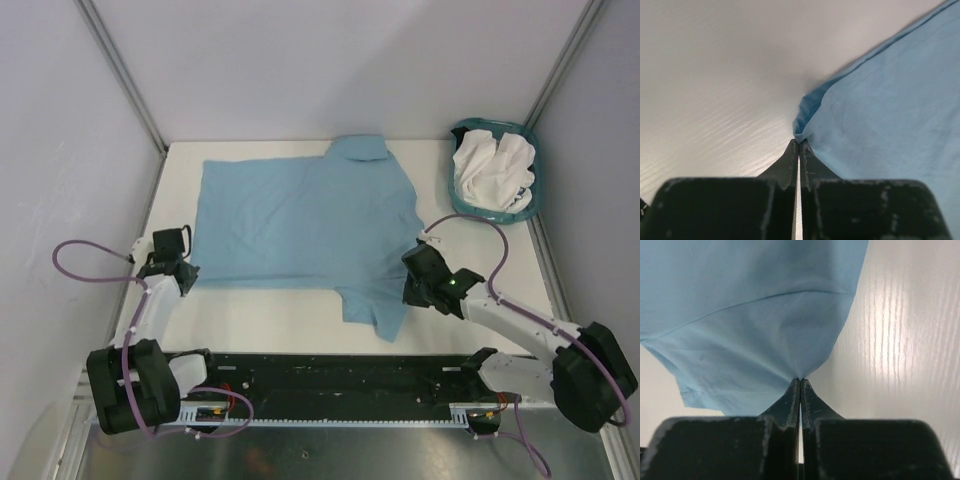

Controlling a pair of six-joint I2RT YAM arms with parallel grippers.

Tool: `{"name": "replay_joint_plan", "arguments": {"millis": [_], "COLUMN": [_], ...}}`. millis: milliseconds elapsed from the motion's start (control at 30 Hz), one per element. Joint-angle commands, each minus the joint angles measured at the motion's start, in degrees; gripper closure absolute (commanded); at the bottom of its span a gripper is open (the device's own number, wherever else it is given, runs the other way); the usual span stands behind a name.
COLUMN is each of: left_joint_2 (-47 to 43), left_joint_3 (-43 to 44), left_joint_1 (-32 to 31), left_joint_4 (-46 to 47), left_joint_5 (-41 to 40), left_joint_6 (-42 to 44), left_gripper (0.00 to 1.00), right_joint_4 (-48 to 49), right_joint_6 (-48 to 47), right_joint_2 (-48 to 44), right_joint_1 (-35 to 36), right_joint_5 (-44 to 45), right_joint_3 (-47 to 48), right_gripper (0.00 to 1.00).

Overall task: Fold and stack the t-shirts
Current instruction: Grap the side of the flattened tshirt closest away from the robot with both arms, then fold the flattened tshirt in 1/3 of the way

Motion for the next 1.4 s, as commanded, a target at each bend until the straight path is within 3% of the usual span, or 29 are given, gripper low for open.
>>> {"name": "replay_joint_plan", "arguments": {"millis": [0,233,500,833,1367], "left_joint_2": [-3.4,-3.6,9.8,26.1,32.3], "left_joint_3": [3.1,5.6,17.9,28.8,30.7], "left_joint_1": [0.5,0.2,-6.3,-6.9,-5.2], "left_joint_4": [-3.8,-5.6,-5.3,-3.4,-1.7], "left_joint_5": [-4.5,-5.4,-6.2,-5.5,-5.0], "left_joint_6": [2.4,5.2,5.1,4.8,3.8], "left_gripper": [1.0,1.0,1.0,1.0,1.0], "right_joint_4": [-9.3,-12.8,-3.4,4.1,5.2], "right_joint_6": [0.6,0.3,-5.6,-7.9,-9.1], "right_joint_2": [-5.4,-5.9,9.4,27.9,33.3], "right_joint_1": [1.3,2.3,-4.0,-7.5,-12.5], "right_joint_5": [2.3,4.5,5.8,6.9,7.1], "right_joint_3": [2.3,8.4,21.2,32.4,36.7], "right_gripper": [1.0,1.0,1.0,1.0,1.0]}}
